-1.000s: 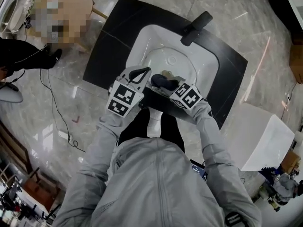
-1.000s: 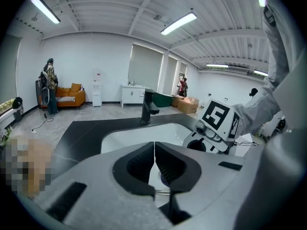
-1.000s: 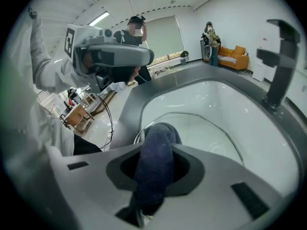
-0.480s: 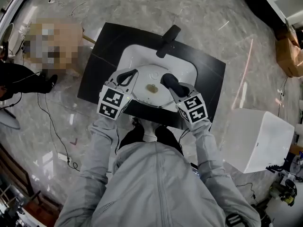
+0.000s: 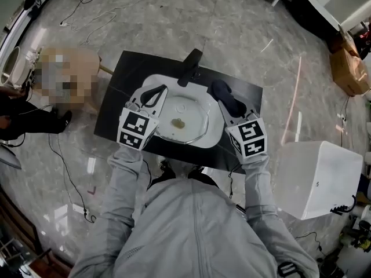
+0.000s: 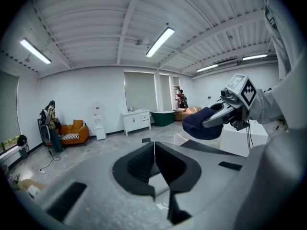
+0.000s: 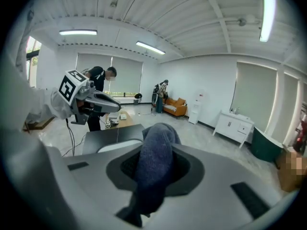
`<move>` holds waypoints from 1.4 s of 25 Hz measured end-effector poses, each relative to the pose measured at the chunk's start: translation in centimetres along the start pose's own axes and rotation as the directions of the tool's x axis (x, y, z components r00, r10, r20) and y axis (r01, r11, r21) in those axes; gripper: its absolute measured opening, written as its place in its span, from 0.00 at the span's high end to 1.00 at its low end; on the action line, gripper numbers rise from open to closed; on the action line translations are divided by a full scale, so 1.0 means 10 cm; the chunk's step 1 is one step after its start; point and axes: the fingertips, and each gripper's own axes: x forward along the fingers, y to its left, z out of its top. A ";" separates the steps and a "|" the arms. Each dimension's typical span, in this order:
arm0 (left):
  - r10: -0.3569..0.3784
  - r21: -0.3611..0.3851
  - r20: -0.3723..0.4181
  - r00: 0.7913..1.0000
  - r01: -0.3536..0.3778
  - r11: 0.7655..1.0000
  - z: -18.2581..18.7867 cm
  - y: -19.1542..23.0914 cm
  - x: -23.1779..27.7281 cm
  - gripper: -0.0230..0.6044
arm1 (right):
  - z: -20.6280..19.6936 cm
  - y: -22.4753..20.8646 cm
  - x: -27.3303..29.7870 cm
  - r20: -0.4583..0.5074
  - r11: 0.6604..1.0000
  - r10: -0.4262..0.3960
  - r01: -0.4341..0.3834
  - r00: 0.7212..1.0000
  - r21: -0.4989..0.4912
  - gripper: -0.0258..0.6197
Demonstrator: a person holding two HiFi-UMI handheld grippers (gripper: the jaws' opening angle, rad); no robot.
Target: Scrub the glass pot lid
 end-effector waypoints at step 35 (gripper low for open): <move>-0.002 0.223 0.297 0.955 -0.067 0.973 1.62 0.01 -0.42 0.92 | 1.40 -0.42 -0.98 0.312 0.983 -0.140 0.170 0.940 -0.071 0.83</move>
